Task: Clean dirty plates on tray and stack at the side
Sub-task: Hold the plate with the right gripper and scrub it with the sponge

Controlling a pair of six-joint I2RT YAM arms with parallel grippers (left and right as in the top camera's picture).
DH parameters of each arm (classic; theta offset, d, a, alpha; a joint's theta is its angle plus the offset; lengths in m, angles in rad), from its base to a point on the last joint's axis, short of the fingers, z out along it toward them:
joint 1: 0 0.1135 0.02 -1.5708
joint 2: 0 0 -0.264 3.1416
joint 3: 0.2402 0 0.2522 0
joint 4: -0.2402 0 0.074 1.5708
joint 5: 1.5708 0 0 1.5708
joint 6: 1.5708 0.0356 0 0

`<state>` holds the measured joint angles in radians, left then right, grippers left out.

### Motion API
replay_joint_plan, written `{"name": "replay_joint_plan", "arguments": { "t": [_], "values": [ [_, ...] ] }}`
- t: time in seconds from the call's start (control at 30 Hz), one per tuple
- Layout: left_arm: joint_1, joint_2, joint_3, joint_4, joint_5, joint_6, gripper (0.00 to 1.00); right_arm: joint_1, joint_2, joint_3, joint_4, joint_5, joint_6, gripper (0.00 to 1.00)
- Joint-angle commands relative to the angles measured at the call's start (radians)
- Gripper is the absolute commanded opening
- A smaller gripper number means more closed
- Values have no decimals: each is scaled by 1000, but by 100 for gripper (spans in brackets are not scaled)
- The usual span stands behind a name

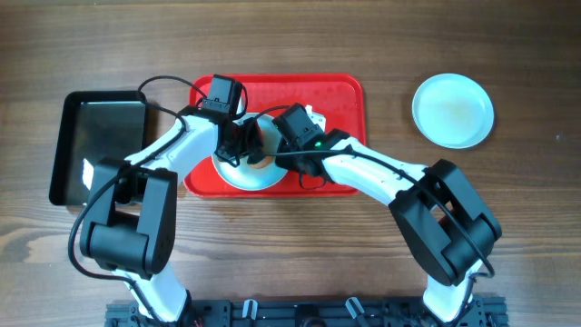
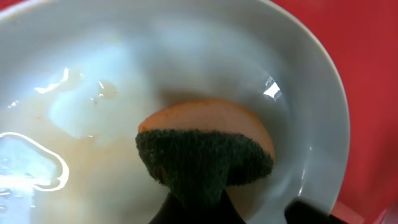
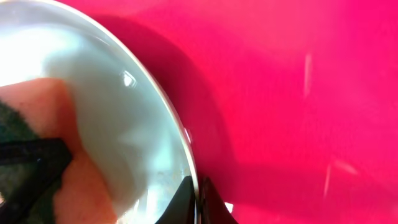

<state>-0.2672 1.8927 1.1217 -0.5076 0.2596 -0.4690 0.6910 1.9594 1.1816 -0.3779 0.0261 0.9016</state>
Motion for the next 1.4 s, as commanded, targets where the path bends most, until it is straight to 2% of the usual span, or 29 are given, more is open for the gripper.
{"name": "replay_joint_plan", "arguments": {
  "t": [0.0, 0.07, 0.23, 0.4, 0.6, 0.67, 0.83, 0.93, 1.27, 1.37],
  "values": [
    [1, 28, 4, -24, -137, 47, 4, -8, 13, -1, -41, 125, -39, 4],
    [1, 29, 4, -58, -254, 47, 4, -8, 13, -1, -61, 153, -37, 4],
    [6, 38, 4, -149, -425, 80, 4, -10, 13, -1, -69, 161, -35, 4],
    [6, 26, 5, -224, -512, 79, 4, -10, 13, -1, -69, 161, -27, 4],
    [6, -88, 47, -291, -650, 55, 4, -11, 13, -1, -71, 161, -8, 4],
    [3, -140, 56, -270, -615, 35, 4, -11, 13, -1, -72, 161, -9, 4],
    [-3, -125, 55, -99, -109, 35, 4, -10, 13, -1, -68, 150, -8, 4],
    [-18, -94, 55, -35, 18, 35, 4, -10, 13, -1, -68, 145, -8, 5],
    [-122, 47, 55, -10, 47, 35, 4, -10, 13, -1, -58, 130, -8, 4],
    [-118, 77, 55, -23, -32, 35, 4, -10, 13, -1, -61, 130, -8, 4]
  ]
}}
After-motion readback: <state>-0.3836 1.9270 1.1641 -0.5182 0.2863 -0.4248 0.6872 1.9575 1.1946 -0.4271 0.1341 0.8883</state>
